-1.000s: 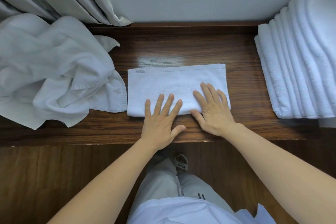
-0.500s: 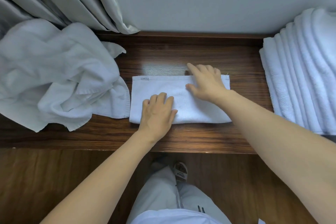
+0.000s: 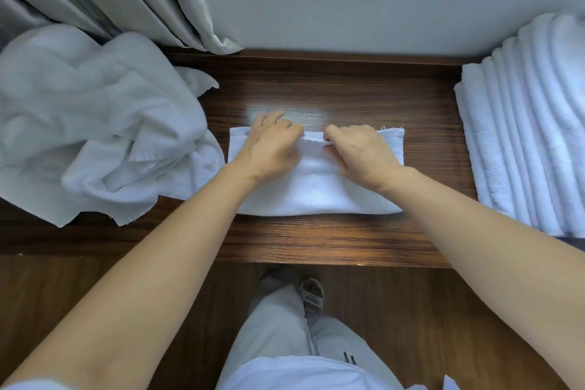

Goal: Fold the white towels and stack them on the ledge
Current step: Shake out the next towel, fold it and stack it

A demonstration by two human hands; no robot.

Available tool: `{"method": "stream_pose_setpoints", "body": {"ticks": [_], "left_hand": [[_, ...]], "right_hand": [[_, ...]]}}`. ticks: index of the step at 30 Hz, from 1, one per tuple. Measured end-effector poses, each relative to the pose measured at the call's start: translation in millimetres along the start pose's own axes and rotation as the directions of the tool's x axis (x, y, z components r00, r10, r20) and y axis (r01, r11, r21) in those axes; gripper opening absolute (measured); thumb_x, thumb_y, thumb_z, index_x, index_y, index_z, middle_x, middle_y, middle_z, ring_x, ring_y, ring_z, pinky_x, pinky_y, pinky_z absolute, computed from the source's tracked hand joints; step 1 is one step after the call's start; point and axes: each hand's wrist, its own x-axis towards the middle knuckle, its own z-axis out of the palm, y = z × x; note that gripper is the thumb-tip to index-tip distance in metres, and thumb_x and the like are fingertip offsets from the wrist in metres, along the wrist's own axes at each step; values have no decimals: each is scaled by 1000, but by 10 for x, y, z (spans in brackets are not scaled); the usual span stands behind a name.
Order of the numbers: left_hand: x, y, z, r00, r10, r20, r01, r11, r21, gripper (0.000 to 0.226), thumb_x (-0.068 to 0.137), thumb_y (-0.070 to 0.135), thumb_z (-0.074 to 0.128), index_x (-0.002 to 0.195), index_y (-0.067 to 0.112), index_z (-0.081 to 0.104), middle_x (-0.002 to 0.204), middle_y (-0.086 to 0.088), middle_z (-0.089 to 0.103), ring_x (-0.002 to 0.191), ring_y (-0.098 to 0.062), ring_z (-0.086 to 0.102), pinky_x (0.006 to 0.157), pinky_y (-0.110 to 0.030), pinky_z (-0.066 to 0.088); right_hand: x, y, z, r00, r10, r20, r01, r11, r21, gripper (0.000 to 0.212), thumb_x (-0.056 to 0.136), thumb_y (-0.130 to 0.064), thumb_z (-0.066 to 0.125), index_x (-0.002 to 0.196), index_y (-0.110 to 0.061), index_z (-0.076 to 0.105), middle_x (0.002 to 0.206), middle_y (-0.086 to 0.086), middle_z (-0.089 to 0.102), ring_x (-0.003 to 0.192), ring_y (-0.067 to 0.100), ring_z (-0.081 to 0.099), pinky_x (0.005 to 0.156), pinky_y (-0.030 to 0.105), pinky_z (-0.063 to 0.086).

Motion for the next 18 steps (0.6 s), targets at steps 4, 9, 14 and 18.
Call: {"method": "stream_pose_setpoints", "body": {"ticks": [4, 9, 14, 18], "left_hand": [[-192, 55, -332, 993, 96, 68, -94, 995, -40, 16, 100, 26, 54, 110, 14, 52, 85, 4, 54, 82, -26, 54, 67, -36, 31], [-693, 234, -594, 958, 259, 122, -271, 958, 95, 19, 104, 38, 50, 111, 22, 44, 82, 8, 56, 72, -18, 50, 58, -32, 29], [-1138, 415, -446, 923, 256, 286, -306, 941, 146, 35, 104, 53, 42, 113, 21, 51, 93, 2, 67, 88, -25, 65, 65, -34, 31], [-1424, 375, -133, 870, 216, 443, -291, 951, 107, 36, 96, 58, 55, 104, 23, 58, 96, 3, 66, 91, -23, 62, 67, -33, 35]], "right_hand": [[-58, 28, -428, 936, 80, 342, -112, 991, 76, 36, 96, -46, 64, 84, -18, 46, 78, 3, 60, 76, 35, 57, 59, 39, 38], [-263, -310, -910, 864, 78, 498, -80, 997, -17, 51, 87, -54, 71, 66, -23, 37, 67, -5, 51, 74, 27, 52, 58, 35, 31], [-684, -611, -984, 677, 108, 728, -131, 991, -26, 25, 88, -40, 75, 90, -18, 63, 84, 0, 65, 79, 22, 62, 67, 35, 50], [-1042, -706, -793, 620, 82, 781, -129, 992, -2, 12, 95, -28, 61, 95, -17, 67, 92, 1, 64, 84, 18, 63, 76, 35, 57]]}}
